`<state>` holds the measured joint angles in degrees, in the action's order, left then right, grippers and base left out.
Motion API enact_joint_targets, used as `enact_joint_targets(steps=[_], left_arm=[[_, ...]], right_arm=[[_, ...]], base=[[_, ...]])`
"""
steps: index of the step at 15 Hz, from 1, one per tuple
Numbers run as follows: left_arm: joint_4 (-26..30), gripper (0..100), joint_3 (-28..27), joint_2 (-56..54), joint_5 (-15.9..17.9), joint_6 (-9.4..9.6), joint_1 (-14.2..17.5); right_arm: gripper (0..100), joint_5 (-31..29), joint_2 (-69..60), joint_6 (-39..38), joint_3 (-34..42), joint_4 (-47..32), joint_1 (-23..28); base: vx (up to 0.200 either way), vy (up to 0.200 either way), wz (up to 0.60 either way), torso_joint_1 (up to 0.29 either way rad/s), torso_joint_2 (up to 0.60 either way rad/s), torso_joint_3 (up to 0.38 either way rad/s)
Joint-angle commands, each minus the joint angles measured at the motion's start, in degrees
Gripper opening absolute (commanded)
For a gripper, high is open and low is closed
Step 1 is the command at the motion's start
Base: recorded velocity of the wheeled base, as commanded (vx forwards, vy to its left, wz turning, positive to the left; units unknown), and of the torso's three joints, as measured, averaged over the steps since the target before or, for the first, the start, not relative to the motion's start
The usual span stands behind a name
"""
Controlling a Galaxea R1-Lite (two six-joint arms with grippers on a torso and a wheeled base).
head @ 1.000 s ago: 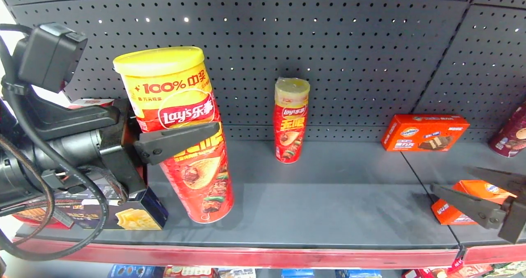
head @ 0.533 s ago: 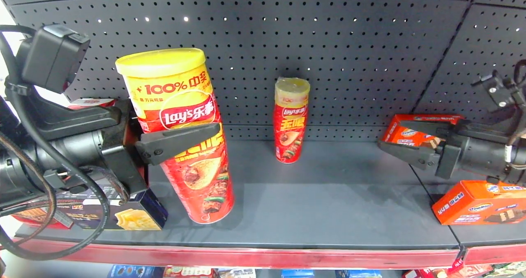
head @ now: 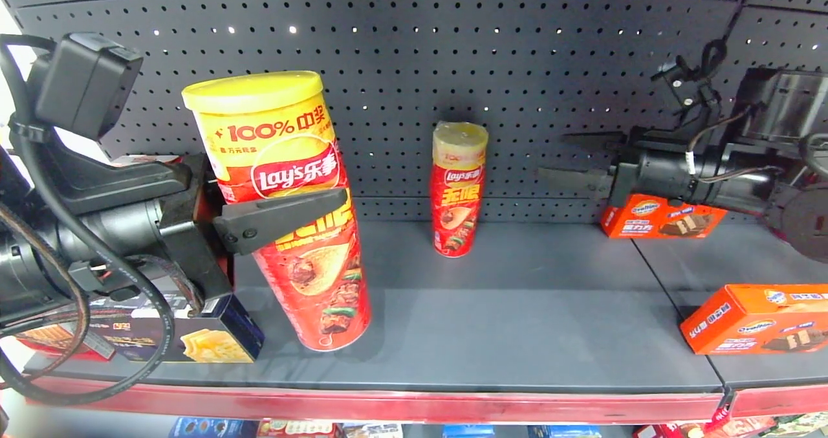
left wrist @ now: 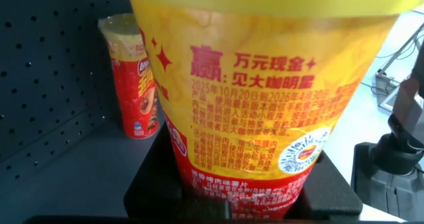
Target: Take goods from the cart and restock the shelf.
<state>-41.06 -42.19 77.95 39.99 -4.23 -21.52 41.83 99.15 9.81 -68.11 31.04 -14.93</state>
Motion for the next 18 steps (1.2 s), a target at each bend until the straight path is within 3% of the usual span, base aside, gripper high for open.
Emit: enact_joint_targets(steps=[1,2,7,13,15,18], left_arm=[[-0.07,0,-0.17,0.19,0.01,0.01,-0.02],[-0.07,0,0.00,0.19,0.01,0.01,-0.02],[-1.31,0,0.27,0.36,0.09,0.01,0.07],[-1.22,0,0.62,0.28,0.18,-0.08,-0.02],[-1.22,0,0.62,0.19,0.18,-1.31,-0.10],[-1.22,0,0.09,0.28,0.18,-1.66,-0.02]], right_arm=[[100,1.86,5.00,0.38,-3.96,0.08,-1.59],[100,5.81,5.97,0.56,-3.96,0.95,-1.85],[100,13.55,10.98,0.91,-4.23,8.95,-2.38],[100,14.25,17.31,1.00,-6.95,10.18,-2.47],[100,15.74,19.33,1.00,-8.18,10.27,-2.47],[100,15.65,22.32,1.00,-10.55,10.27,-3.08]], base=[[0.000,0.000,0.00,0.000,0.00,0.000],[0.000,0.000,0.00,0.000,0.00,0.000],[0.000,0.000,0.00,0.000,0.00,0.000],[0.000,0.000,0.00,0.000,0.00,0.000],[0.000,0.000,0.00,0.000,0.00,0.000],[0.000,0.000,0.00,0.000,0.00,0.000]])
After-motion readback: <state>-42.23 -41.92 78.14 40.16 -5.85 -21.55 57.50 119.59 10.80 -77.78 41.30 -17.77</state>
